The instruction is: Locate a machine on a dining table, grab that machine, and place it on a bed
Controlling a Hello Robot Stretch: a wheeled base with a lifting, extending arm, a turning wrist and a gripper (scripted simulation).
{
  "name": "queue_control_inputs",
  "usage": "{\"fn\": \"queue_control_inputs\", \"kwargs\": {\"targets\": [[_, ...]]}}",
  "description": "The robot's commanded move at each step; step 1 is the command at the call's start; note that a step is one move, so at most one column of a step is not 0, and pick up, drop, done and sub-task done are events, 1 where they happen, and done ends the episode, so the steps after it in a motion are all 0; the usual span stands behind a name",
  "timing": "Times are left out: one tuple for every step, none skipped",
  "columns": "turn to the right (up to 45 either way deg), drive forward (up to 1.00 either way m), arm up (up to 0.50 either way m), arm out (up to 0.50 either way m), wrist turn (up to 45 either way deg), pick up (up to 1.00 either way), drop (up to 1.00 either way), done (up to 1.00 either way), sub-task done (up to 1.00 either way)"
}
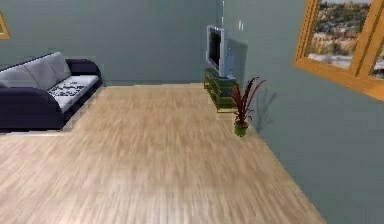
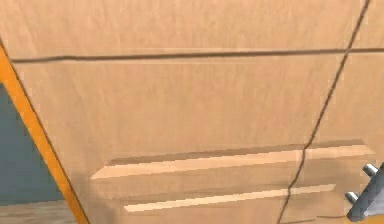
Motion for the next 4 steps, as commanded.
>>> {"fn": "queue_control_inputs", "kwargs": {"targets": [[-6.0,0.0,0.0,0.0,0.0,0.0,0.0,0.0,0.0],[0.0,0.3,0.0,0.0,0.0,0.0,0.0,0.0,0.0],[-42.0,0.0,0.0,0.0,0.0,0.0,0.0,0.0,0.0],[0.0,1.0,0.0,0.0,0.0,0.0,0.0,0.0,0.0]]}}
